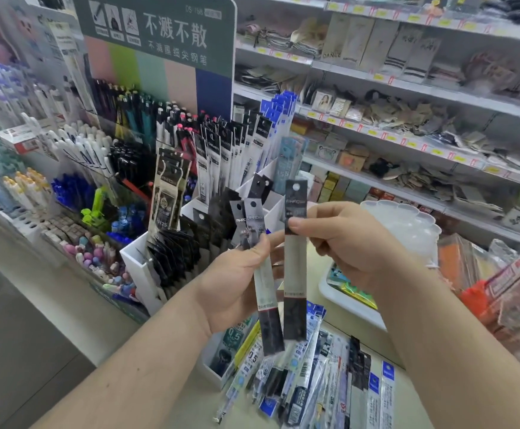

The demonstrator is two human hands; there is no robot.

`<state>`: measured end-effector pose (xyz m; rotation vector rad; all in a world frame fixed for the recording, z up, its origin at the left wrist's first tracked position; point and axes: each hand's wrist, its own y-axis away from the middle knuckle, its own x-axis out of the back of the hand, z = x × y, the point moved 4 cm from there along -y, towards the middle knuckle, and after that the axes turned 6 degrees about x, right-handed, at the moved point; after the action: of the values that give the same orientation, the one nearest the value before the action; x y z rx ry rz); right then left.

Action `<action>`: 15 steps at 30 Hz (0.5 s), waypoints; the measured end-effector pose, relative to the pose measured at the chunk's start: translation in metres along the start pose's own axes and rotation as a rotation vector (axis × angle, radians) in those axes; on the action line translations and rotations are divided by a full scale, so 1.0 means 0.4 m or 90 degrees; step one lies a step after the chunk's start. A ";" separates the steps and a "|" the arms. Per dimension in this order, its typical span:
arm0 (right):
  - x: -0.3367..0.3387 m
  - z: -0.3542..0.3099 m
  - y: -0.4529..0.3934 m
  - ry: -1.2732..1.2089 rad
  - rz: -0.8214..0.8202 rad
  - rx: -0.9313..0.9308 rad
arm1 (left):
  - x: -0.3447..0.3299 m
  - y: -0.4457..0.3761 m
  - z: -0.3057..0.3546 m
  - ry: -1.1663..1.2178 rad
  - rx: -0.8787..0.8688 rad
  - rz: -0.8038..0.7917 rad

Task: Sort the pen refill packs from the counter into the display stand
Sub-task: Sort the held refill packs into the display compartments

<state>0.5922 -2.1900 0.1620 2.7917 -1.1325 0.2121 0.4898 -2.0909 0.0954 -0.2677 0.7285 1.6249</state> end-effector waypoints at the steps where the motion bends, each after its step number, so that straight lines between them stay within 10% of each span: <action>1: -0.006 0.003 0.007 0.005 -0.017 -0.004 | 0.002 -0.001 -0.001 -0.014 0.003 0.009; 15: -0.044 0.099 0.050 -0.042 -0.027 -0.013 | 0.014 0.010 -0.027 -0.282 0.047 0.024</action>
<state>0.5692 -2.1986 0.1210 2.8204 -1.0820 0.1038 0.4821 -2.0928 0.0850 0.1587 0.4522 1.6136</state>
